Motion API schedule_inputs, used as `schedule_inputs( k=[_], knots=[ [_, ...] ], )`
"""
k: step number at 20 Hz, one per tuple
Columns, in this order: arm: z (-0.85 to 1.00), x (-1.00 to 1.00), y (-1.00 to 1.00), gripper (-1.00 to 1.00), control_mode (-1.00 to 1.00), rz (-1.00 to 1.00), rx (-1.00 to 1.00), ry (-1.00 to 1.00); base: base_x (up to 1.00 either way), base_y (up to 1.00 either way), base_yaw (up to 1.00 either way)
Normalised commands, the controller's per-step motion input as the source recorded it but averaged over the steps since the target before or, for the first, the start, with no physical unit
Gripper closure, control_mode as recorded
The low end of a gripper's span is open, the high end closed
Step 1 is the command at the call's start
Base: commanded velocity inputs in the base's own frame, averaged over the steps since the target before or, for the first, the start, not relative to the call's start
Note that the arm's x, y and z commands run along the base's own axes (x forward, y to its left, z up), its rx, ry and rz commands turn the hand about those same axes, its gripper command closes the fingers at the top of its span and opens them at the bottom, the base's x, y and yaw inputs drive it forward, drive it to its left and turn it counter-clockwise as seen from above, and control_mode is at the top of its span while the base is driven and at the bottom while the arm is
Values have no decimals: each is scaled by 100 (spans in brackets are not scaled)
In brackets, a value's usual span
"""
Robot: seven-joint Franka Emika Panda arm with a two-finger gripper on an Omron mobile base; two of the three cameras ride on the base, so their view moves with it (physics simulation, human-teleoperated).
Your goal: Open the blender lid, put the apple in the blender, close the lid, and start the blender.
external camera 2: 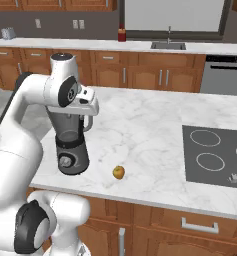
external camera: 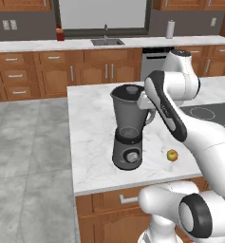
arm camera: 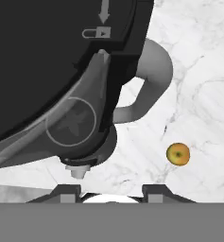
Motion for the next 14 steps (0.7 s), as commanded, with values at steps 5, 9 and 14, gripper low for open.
schedule_inputs(
  k=[5, 9, 14],
  knots=[
    [17, -36, 11, -100, -100, -7, 0, -18, 0, 0, 0],
    [95, -71, 10, -100, -100, -7, 3, -41, 0, 0, 0],
    [88, -13, 46, -100, -100, -2, 0, -17, 0, 0, 0]
  ],
)
